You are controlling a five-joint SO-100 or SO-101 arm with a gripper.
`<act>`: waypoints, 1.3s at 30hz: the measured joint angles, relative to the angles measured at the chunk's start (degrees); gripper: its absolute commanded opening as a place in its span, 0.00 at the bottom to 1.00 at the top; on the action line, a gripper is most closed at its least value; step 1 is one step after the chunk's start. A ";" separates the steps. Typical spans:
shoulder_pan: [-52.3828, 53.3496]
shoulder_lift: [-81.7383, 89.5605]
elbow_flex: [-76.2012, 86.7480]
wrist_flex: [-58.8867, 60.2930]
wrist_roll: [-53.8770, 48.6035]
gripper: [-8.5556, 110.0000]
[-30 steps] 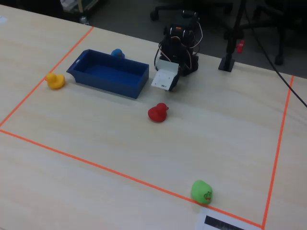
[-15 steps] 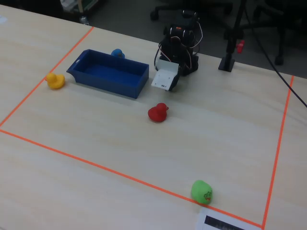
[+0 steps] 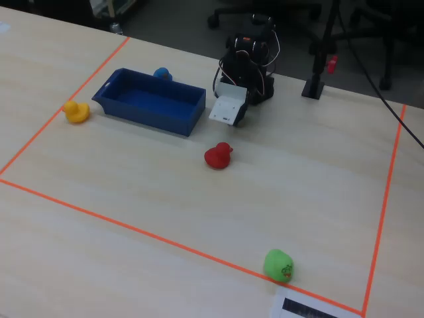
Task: Grasp red duck and put it into box.
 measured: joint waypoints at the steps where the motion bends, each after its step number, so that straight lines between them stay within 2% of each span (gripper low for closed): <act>1: 0.00 0.00 0.00 0.00 0.00 0.07; 31: -0.53 0.00 0.00 0.00 0.00 0.07; 34: 0.35 -0.09 0.62 -0.70 -1.05 0.14; 36: 0.26 -1.58 0.70 -5.10 -1.93 0.16; 39: 0.44 -8.35 0.70 -20.74 -2.46 0.24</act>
